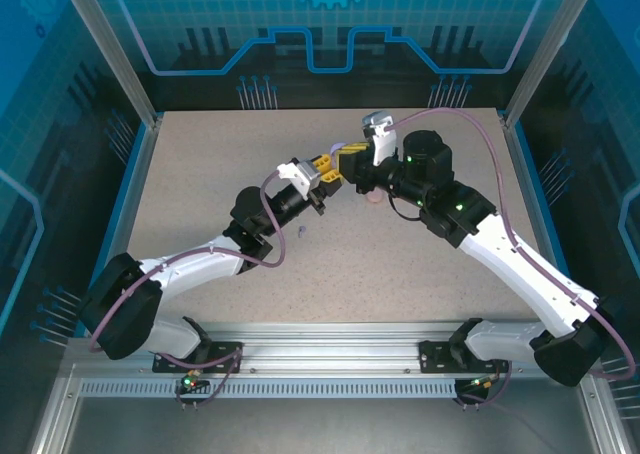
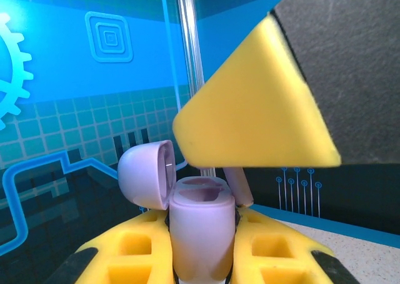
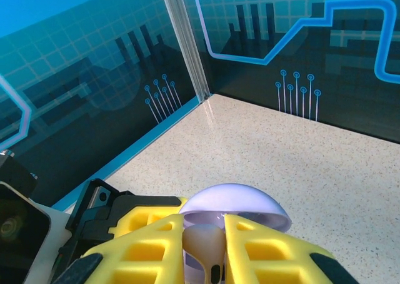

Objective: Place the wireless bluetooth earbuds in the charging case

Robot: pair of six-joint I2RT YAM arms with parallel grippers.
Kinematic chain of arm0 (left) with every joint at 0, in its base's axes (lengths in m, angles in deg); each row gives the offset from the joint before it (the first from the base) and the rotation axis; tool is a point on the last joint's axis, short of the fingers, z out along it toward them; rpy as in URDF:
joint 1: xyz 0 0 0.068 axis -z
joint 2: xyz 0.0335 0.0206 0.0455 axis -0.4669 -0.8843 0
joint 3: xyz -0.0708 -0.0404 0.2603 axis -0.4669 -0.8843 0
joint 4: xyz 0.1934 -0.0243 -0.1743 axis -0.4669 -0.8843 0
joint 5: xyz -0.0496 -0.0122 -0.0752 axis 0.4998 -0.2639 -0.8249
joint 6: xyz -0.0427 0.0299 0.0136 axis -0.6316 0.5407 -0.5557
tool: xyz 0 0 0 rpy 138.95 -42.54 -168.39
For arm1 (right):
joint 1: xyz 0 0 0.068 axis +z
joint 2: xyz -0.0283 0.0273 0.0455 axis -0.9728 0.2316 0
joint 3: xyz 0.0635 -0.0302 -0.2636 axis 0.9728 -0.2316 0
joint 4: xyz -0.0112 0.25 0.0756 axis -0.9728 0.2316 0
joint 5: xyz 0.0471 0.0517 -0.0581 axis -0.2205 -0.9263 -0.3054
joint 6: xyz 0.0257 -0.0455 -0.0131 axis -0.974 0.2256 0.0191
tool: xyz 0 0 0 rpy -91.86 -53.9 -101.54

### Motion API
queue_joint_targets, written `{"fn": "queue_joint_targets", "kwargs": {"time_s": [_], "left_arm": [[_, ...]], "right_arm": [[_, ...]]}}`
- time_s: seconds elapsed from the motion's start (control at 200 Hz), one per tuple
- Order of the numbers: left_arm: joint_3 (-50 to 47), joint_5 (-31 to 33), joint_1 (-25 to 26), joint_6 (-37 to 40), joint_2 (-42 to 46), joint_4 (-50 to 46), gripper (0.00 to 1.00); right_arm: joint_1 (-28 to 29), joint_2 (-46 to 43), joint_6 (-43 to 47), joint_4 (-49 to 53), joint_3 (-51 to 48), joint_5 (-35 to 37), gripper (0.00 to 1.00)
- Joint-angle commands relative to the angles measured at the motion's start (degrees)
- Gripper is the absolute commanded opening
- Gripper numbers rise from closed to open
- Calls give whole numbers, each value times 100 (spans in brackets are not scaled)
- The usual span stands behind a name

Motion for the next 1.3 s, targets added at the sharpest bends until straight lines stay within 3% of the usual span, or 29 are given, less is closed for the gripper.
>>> {"fn": "queue_joint_targets", "kwargs": {"time_s": [0.0, 0.455, 1.296], "left_arm": [[218, 29, 48, 113, 187, 141, 0], [68, 5, 45, 126, 321, 105, 0], [119, -48, 47, 110, 356, 34, 0]], "right_arm": [[76, 60, 18, 5, 111, -30, 20], [6, -267, -16, 24, 473, 136, 20], [17, 189, -263, -67, 498, -191, 18]]}}
